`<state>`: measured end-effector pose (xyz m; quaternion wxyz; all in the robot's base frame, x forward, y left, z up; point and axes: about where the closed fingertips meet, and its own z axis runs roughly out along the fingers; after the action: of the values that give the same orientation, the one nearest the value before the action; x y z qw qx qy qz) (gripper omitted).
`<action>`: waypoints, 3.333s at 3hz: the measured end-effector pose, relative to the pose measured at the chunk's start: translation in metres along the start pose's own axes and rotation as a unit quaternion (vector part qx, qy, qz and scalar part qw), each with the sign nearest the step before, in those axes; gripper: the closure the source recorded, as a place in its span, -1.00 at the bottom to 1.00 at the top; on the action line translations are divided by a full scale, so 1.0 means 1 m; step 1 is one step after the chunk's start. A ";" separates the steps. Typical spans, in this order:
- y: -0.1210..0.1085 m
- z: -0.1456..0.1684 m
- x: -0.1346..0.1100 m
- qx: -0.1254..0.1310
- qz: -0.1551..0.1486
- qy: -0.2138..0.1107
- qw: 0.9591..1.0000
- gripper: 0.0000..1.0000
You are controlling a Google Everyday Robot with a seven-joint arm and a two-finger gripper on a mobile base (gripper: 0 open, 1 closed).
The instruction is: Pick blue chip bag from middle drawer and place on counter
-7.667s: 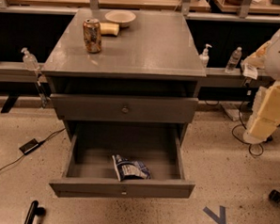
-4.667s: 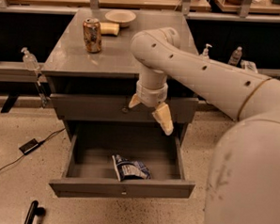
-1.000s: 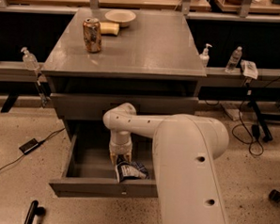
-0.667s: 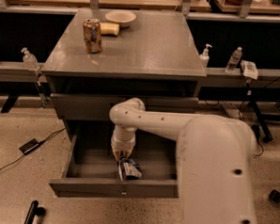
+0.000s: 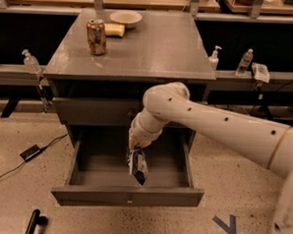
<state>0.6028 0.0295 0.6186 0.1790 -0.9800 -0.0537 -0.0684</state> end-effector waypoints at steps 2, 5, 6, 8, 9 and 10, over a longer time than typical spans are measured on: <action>0.004 -0.132 0.022 0.037 0.058 0.039 0.997 1.00; -0.020 -0.320 0.068 0.285 -0.058 0.113 0.950 1.00; -0.036 -0.340 0.078 0.326 -0.074 0.169 0.927 1.00; -0.080 -0.336 0.123 0.349 0.005 0.257 0.901 1.00; -0.095 -0.344 0.177 0.366 0.077 0.278 0.885 1.00; -0.085 -0.359 0.212 0.370 0.126 0.291 0.873 1.00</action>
Offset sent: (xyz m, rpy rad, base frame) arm 0.0220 -0.0903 0.2079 0.1449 -0.0352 -0.2191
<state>0.7597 -0.0027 1.0135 0.5431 -0.7764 0.1038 -0.3025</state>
